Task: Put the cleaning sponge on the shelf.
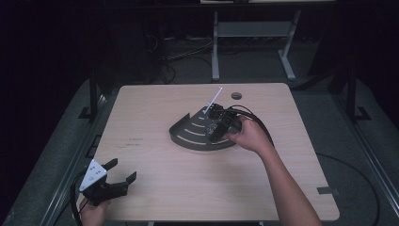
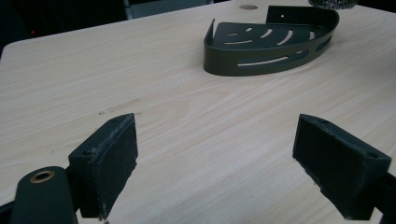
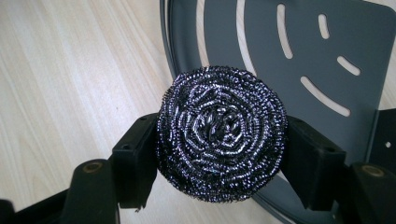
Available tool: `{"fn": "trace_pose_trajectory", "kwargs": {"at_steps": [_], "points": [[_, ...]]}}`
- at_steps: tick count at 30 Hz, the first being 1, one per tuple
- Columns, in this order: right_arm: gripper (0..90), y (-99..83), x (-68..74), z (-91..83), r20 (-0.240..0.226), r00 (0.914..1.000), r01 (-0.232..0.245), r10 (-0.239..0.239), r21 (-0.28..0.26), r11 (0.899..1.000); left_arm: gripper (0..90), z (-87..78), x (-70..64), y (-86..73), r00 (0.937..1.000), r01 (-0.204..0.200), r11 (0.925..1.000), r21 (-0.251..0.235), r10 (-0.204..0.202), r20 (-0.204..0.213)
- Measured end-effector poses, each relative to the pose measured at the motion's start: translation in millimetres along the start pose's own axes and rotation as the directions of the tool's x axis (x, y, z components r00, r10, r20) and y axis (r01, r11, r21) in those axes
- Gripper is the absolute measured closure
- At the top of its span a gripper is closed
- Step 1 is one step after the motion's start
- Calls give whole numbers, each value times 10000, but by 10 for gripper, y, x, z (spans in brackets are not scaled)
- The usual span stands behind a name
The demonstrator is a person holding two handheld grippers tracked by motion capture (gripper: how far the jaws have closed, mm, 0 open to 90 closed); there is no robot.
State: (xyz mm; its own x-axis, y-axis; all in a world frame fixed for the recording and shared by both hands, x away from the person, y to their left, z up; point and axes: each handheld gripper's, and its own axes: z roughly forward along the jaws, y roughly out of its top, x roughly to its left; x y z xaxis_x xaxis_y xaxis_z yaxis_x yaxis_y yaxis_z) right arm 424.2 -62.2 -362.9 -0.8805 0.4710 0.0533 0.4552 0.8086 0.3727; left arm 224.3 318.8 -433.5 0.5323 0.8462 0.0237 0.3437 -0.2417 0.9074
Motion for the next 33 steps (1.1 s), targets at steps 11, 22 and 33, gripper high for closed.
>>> {"fn": "trace_pose_trajectory", "kwargs": {"at_steps": [11,22,33], "points": [[324,11,-160,87,-74,9989,-471,470,-217,9987,132,13,-19,20,9999,37,10000,-21,-36,154],[324,46,-304,234,-132,9958,-907,906,-43,9959,132,-4,3,5,10000,50,10000,-17,-49,86],[324,63,-354,316,6,9949,-1011,1011,-30,9949,132,-16,27,-5,9999,119,9999,-21,-119,65]]}}
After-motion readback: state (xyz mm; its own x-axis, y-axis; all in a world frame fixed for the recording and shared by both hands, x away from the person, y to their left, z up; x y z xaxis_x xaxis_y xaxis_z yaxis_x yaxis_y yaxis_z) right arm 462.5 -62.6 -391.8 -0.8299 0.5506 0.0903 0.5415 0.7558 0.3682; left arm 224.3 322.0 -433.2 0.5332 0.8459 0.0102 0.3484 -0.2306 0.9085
